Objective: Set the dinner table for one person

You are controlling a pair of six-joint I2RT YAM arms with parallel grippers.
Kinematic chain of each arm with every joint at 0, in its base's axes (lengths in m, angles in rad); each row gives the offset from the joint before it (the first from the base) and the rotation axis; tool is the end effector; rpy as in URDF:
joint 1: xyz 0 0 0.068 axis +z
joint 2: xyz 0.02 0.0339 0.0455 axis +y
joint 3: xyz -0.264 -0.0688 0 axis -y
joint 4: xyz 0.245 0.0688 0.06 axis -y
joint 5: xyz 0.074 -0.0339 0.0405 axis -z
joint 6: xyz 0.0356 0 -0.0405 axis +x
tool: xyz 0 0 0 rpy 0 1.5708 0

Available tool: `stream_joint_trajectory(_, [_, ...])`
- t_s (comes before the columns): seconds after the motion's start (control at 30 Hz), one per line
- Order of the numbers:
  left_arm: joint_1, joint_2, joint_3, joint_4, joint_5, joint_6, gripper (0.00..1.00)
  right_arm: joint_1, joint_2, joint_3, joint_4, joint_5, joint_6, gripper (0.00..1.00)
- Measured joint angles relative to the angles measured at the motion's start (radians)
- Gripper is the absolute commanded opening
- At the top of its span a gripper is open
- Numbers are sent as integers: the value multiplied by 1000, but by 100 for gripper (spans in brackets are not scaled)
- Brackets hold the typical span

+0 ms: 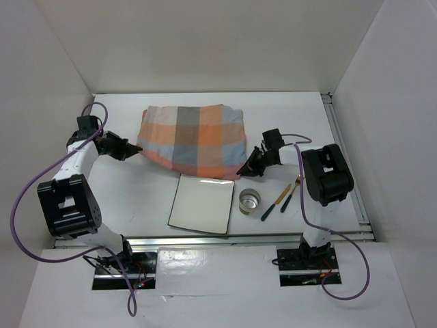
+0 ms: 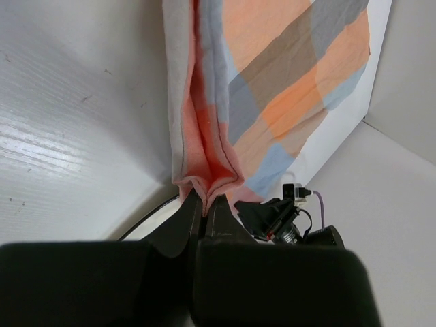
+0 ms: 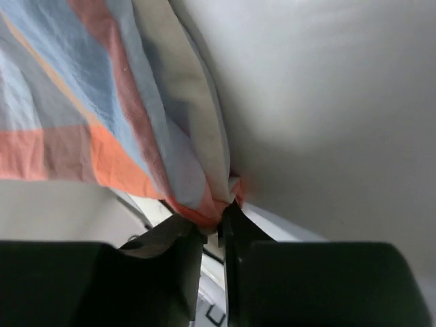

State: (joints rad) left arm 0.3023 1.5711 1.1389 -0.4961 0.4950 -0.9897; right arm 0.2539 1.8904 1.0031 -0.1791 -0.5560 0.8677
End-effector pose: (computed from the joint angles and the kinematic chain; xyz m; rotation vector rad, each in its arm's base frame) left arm 0.3208 0.0823 0.2450 -1.3681 2.1720 -0.8954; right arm 0.3385 0.1072 0.1208 0.6532 2.7465 1.0663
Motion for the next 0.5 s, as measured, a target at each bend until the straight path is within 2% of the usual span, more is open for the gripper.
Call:
stream_joint_trajectory(0.03, [0, 0, 0, 0, 0, 0, 0, 2, 10, 13, 0, 18, 0, 1])
stream_joint_trajectory(0.13, [0, 0, 4, -1, 0, -1, 0, -1, 37, 81, -30, 69, -1, 0])
stream_joint_trajectory(0.23, [0, 19, 43, 0, 10, -5, 0, -18, 84, 239, -84, 101, -25, 0])
stream_joint_trajectory(0.33, [-7, 105, 154, 10, 43, -6, 0, -53, 170, 514, -143, 123, -58, 0])
stream_joint_trajectory(0.5, [-24, 348, 512, 35, 135, -4, 0, -125, 328, 1041, -207, 127, -97, 0])
